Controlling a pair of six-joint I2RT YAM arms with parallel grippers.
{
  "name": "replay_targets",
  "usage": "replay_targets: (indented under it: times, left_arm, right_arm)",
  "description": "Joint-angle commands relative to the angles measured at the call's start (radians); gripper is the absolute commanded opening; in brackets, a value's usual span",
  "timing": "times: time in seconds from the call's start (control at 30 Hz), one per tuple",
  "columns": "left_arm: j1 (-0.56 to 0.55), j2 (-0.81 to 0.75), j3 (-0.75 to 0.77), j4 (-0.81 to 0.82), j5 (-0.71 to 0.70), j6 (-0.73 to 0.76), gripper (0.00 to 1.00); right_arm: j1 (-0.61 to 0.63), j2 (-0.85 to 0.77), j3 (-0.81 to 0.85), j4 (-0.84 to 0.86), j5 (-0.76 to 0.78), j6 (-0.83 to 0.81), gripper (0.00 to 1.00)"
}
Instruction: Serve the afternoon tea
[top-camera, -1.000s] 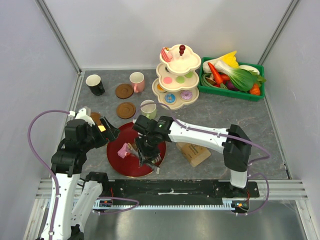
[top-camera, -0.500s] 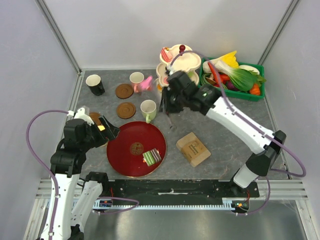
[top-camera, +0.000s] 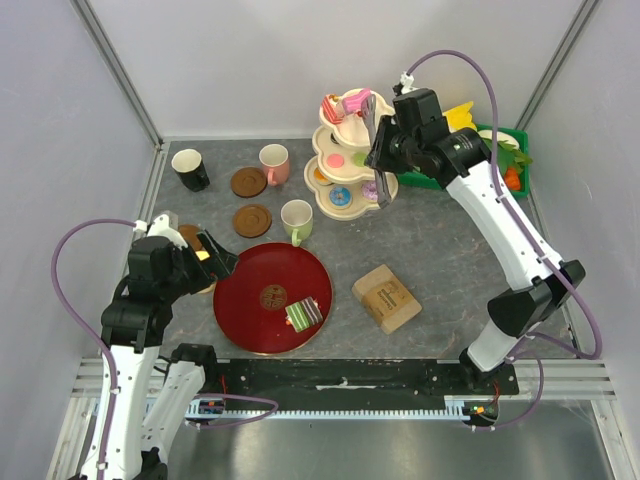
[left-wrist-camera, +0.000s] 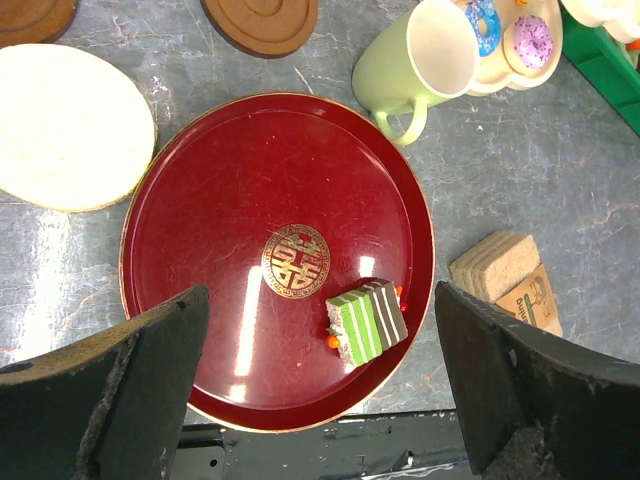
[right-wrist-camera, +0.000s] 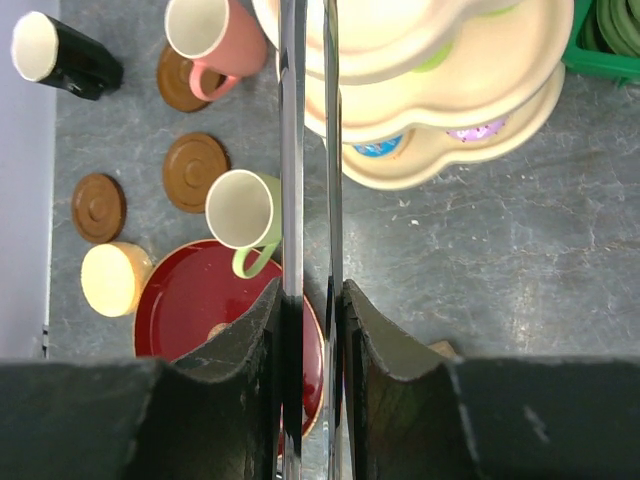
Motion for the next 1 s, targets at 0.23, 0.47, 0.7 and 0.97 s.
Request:
replay_targets:
  times: [0.23,0.47,0.7,0.97]
  left_arm:
    - [-0.004,0.018,0.029,0.037,-0.006,-0.016,0.99]
    - [-0.003,0.014,0.025,0.043,-0.009,-0.021,0.99]
    - [-0.003,0.026,0.022,0.045,-0.008,-0.023,0.99]
    - [-0.003,0.015,0.026,0.045,-0.008,-0.024,0.99]
  right_arm:
    - [-0.012,0.01,-0.034,0.01,-0.006,-0.051,0.29]
    - [-0.014,-0.002,-0.083,-0.002,-0.021,-0.063,0.35]
    - [-0.014,0.006,-0.059,-0.031,-0.006,-0.072,0.46]
    - [-0.014,-0.005,-0.025,-0.036,0.036,-0.068,0.54]
